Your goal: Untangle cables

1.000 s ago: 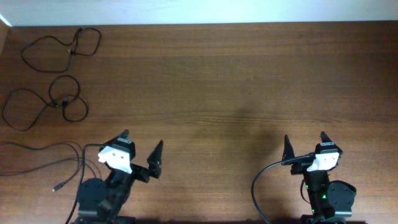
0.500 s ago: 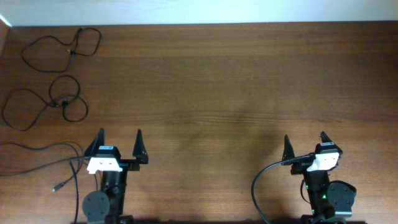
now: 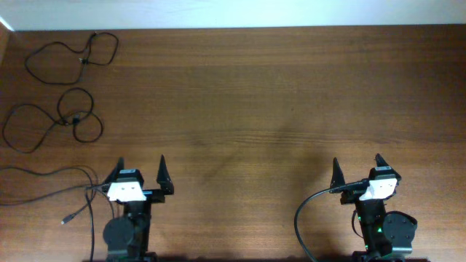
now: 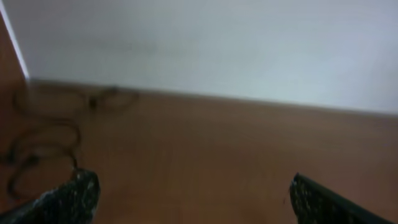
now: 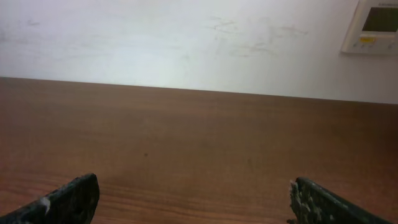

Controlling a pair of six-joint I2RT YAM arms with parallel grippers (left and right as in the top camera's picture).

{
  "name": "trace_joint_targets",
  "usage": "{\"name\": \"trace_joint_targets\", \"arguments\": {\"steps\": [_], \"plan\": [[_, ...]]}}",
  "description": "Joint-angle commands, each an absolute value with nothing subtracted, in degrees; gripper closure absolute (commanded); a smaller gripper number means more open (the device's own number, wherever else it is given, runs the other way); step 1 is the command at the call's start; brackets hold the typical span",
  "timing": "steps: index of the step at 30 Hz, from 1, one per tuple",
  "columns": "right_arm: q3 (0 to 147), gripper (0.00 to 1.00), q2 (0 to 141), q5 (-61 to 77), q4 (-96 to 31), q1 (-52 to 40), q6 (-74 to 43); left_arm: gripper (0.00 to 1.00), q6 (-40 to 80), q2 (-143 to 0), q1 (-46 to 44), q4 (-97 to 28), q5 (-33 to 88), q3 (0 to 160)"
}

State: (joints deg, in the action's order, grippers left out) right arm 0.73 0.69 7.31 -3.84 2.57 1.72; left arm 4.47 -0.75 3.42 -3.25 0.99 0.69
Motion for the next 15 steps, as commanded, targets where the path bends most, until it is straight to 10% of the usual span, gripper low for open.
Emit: {"name": "trace_joint_targets", "arguments": {"steps": [1,15], "plan": [[0.3,0.02,0.2,6.8,-4.1,2.3,1.5,0.01,0.8,-0.3,0.8,-4.6,-2.0,0.5],[0.3,0.02,0.2,6.8,-4.1,2.3,1.5,0.01,-2.2,-0.3,-1.7,-4.1,-9.0,0.5]]}}
